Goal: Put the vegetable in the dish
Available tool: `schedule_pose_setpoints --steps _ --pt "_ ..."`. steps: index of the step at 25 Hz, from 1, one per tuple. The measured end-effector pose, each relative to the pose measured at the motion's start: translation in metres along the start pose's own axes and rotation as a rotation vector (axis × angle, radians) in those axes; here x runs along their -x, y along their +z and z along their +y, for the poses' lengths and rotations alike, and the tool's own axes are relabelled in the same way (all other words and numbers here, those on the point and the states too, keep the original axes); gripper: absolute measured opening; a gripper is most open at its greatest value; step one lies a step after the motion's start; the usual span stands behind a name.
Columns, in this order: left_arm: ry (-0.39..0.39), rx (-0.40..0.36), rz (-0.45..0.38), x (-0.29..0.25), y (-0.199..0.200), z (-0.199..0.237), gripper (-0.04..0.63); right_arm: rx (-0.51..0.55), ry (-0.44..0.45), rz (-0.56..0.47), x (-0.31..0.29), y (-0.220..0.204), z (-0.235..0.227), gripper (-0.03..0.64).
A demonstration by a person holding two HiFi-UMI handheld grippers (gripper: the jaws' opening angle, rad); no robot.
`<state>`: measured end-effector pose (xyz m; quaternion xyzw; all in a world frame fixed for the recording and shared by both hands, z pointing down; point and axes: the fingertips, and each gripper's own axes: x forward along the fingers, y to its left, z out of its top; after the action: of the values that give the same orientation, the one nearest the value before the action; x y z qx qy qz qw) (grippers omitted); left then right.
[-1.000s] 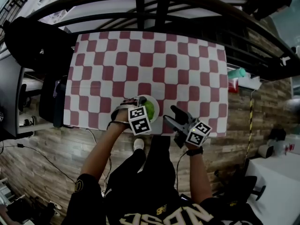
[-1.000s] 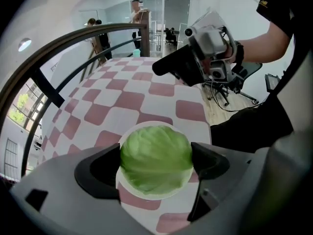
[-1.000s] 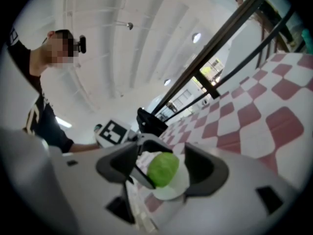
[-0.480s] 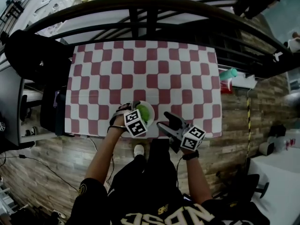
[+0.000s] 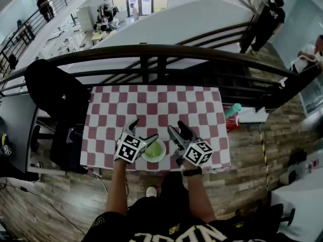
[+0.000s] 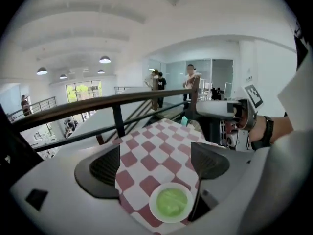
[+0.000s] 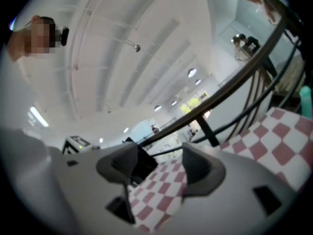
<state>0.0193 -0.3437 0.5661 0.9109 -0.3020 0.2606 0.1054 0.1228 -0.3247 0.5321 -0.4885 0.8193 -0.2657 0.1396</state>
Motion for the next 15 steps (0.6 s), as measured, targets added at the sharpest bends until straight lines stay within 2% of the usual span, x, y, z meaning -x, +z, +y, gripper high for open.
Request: schedule_pose_setpoints --steps 4,7,9,12,15 --pt "0.061 0.013 -0.174 0.036 0.068 0.022 0.471 0.16 -0.063 -0.007 -0.023 0.049 0.009 0.295" --pt "0.117 -0.034 -0.245 0.057 0.102 0.041 0.458 0.271 -0.082 -0.033 -0.037 0.089 0.025 0.291" --pt "0.17 -0.043 -0.293 0.074 0.122 0.058 0.435 0.389 -0.106 -0.024 -0.044 0.111 0.037 0.285" --pt "0.276 -0.011 -0.396 0.107 0.15 0.09 0.363 0.534 -0.15 -0.027 -0.052 0.14 0.055 0.262" --pt "0.382 0.034 -0.484 0.138 0.169 0.116 0.333 0.593 -0.179 -0.061 -0.055 0.163 0.071 0.222"
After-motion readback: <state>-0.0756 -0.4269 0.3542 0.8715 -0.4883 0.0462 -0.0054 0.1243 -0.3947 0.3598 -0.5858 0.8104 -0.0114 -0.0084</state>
